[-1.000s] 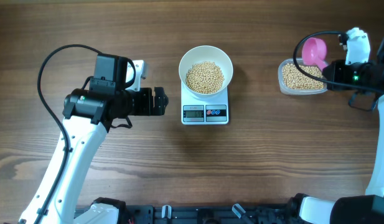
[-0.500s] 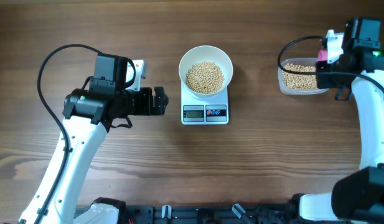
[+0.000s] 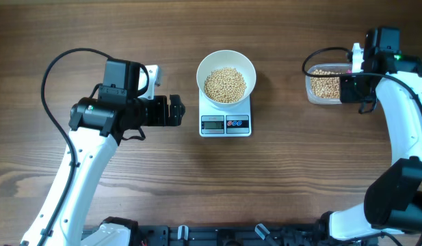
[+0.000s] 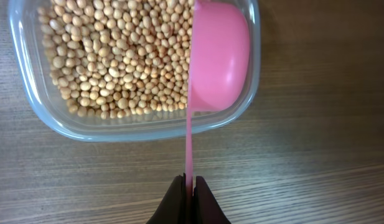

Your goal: Scoop item into bowl and weigh 150g on scale

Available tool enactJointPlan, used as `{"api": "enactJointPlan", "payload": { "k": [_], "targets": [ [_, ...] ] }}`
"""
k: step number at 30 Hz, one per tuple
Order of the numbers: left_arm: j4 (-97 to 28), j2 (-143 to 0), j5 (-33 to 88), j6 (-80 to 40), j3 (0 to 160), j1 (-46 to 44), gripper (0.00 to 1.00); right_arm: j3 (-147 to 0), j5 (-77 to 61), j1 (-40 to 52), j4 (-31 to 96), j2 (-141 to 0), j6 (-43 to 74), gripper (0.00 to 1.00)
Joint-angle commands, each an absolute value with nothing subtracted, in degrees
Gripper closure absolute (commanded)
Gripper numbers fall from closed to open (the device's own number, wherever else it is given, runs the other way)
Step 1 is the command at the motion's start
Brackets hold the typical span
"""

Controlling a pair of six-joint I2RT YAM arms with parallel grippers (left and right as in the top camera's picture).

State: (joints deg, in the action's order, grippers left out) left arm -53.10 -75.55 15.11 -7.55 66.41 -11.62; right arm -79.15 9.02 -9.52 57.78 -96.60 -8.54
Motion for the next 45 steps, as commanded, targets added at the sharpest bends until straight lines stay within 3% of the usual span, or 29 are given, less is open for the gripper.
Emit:
{"api": "enactJointPlan", "payload": {
  "k": [1,34,45],
  "targets": [
    [-52.95,-75.55,15.35,-6.39,67.51,-11.29,0.00,-76.49,6.37,-9.17,57.39,-97.73,-7.09,0.96],
    [-53.10,-75.55,15.40,-6.44,67.53,-11.29,0.00,-71.55,-13.47,-9.43,51.83,-98.17,-9.23,0.96],
    [-53.78,-75.55,15.40,-6.44,67.53,-11.29,0.00,-71.50,-25.89,-18.00,50.17,-98.83,-10.72,0.96]
  ]
}}
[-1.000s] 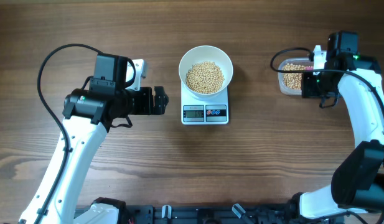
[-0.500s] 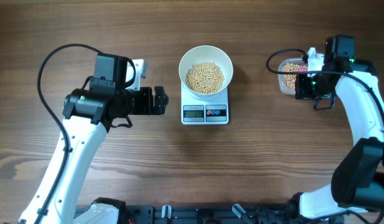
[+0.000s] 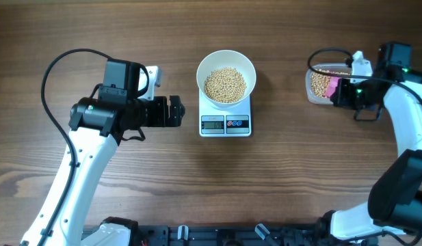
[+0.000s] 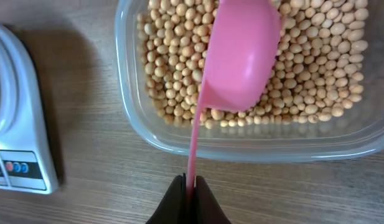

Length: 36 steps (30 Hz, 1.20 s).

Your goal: Scoop item into bowl and weigh 150g on scale

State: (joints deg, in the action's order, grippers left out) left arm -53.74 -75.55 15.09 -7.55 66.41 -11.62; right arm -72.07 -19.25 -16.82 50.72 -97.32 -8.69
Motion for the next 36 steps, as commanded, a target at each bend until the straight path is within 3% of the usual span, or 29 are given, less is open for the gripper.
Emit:
{"api": "enactJointPlan", "payload": {
  "k": [1,9,29,36],
  "targets": [
    [-53.80,-75.55,15.40,-6.44,67.53,-11.29,0.00,-71.50,-26.52,-18.37,50.19,-99.15,-10.76,0.96],
    [-53.78,-75.55,15.42,-6.92,67.51,-11.29,0.00,-71.50,-36.21,-20.49,50.30,-102.02,-12.08,0.96],
    [-53.80,-75.55,15.42,-8.16,67.53,-11.29,0.00,-69.78,-39.46,-26.13,50.81,-102.17,-15.70,0.96],
    [-53.93,-75.55,15.42,-8.14,67.53,-11.29,0.00,-67.31,-49.32,-28.84,49.52,-102.19,-16.47,0.96]
  ]
}}
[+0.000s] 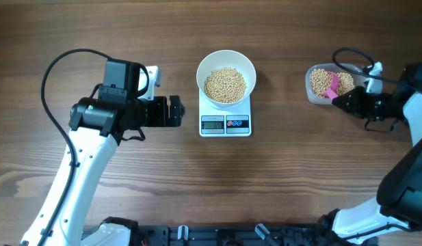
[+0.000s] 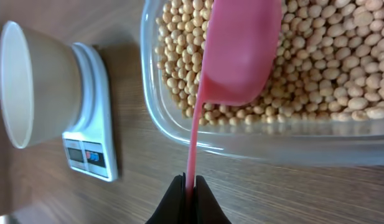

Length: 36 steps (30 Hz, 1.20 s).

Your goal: Scoop item into bowl and weigh 150g on scale

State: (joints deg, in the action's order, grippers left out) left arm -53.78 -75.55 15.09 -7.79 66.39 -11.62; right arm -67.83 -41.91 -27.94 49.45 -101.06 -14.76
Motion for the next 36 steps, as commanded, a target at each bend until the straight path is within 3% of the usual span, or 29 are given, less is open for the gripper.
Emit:
{"api": "enactJointPlan", "payload": {
  "k": [1,36],
  "targets": [
    [-53.93,-75.55,15.42,-8.14,67.53,-11.29,0.00,-67.29,-49.67,-29.26,49.56,-102.19,-16.47,0.96],
    [-53.82,-75.55,15.42,-8.14,67.53,-11.29,0.00,-67.02,-67.75,-39.97,54.92,-107.28,-16.16,0.96]
  ]
}}
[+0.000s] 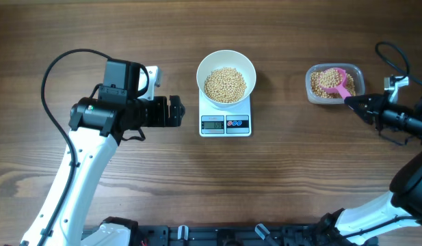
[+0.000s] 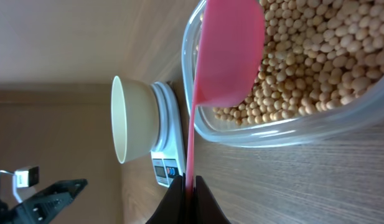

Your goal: Scoop item into bowl and weigh 150g on scale

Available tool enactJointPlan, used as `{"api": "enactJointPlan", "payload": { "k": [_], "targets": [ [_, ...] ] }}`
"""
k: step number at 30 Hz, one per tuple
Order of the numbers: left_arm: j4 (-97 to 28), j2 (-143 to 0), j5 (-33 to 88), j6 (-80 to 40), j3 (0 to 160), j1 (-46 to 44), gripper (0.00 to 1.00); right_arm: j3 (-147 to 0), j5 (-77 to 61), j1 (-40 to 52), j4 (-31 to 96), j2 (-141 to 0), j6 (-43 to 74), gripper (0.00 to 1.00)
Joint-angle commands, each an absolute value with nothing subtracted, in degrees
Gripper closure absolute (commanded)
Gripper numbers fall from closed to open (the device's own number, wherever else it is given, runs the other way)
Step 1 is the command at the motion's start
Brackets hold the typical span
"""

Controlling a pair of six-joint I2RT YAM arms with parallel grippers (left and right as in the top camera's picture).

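Observation:
A white bowl [image 1: 226,76] of soybeans sits on the small white scale [image 1: 226,124] at the table's middle. At the right stands a clear tub [image 1: 335,84] of soybeans [image 2: 316,56]. My right gripper [image 1: 352,103] is shut on the handle of a pink scoop [image 1: 335,83]; the scoop's cup [image 2: 232,53] sits in the tub, seen from its underside in the wrist view, and in the overhead view it holds beans. My left gripper [image 1: 180,111] hovers left of the scale with nothing in it, and its jaws' state does not show.
The bowl [image 2: 132,118] and scale [image 2: 167,149] show at the left of the right wrist view, far from the tub. The left arm [image 1: 94,137] reaches in from the lower left, and a black cable [image 1: 395,58] loops near the right edge.
My right arm has drawn back to the right and tilted further. The scoop's cup, earlier at the tub's left part, now lies nearer its middle with beans in it. The left arm is unmoved.
At first my right gripper held the pink scoop on edge at the tub's right side, from above the tub. Then the wrist stood lower and farther right at each moment, the scoop turning within the beans. Now the cup lies bean-filled in the tub. Bowl and scale stayed put.

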State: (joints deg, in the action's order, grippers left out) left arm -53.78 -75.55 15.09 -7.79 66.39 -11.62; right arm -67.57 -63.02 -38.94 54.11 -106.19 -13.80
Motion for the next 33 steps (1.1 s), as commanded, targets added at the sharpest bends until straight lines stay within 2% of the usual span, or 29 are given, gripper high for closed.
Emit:
{"api": "enactJointPlan", "payload": {
  "k": [1,8,15,20,26,33],
  "targets": [
    [-53.82,-75.55,15.42,-8.14,67.53,-11.29,0.00,-67.05,-68.90,-40.16,55.99,-107.28,-17.50,0.96],
    [-53.80,-75.55,15.40,-8.12,67.53,-11.29,0.00,-67.05,-69.84,-40.25,59.53,-107.26,-19.59,0.96],
    [-53.76,-75.55,15.38,-8.12,67.53,-11.29,0.00,-67.05,-76.82,-40.25,66.39,-107.26,-28.27,0.96],
    [-53.74,-75.55,15.38,-8.10,67.53,-11.29,0.00,-67.05,-77.28,-39.53,68.97,-107.24,-28.60,0.96],
    [-51.20,-75.55,15.38,-8.10,67.53,-11.29,0.00,-67.18,-80.68,-33.23,71.59,-104.22,-32.86,0.96],
    [-50.94,-75.55,15.35,-8.10,67.53,-11.29,0.00,-67.72,-82.26,-23.92,69.71,-99.39,-27.70,0.96]
  ]
}}
